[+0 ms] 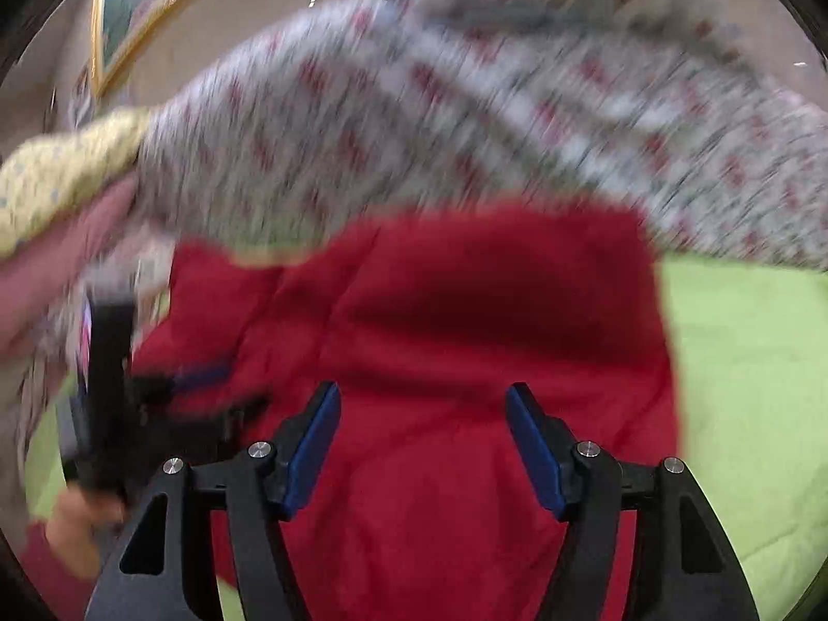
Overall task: Fold large clothes
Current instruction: 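Carry the held hem over the collar with both grippers and lower it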
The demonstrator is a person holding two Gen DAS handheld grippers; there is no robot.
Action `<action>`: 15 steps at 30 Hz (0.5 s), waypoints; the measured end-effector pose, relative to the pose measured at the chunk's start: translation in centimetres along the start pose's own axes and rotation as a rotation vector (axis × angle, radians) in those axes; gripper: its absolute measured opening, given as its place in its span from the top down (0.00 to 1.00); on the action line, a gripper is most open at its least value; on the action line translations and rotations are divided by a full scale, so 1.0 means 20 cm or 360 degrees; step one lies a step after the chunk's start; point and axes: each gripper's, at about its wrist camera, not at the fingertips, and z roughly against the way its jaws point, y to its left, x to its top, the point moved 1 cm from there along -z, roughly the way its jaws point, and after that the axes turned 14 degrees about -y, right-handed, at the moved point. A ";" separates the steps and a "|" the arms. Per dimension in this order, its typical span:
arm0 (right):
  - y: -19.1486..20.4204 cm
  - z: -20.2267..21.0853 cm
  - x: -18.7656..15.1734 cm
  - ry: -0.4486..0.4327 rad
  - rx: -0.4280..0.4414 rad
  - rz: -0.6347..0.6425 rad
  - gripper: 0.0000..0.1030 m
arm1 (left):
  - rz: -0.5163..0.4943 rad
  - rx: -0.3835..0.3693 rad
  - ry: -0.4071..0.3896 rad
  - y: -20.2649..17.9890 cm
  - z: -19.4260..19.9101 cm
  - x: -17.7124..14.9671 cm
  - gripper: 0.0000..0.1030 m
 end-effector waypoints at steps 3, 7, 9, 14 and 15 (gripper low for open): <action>-0.03 -0.11 -0.08 0.0097 -0.0029 0.0005 0.32 | 0.0006 0.0005 0.0020 0.00 0.00 0.00 0.41; -0.13 -0.19 -0.08 0.0121 -0.0139 -0.0022 0.31 | 0.0021 -0.0017 0.0061 0.02 0.03 0.01 0.41; -0.20 -0.23 -0.08 0.0126 -0.0162 -0.0109 0.31 | 0.0047 -0.0035 0.0054 0.05 0.08 0.02 0.42; -0.28 -0.22 -0.07 0.0103 -0.0194 -0.0262 0.32 | 0.0091 0.0058 0.0023 0.20 0.16 0.02 0.43; -0.29 -0.22 -0.07 0.0095 -0.0206 -0.0271 0.33 | 0.0104 0.0061 0.0028 0.23 0.15 0.01 0.44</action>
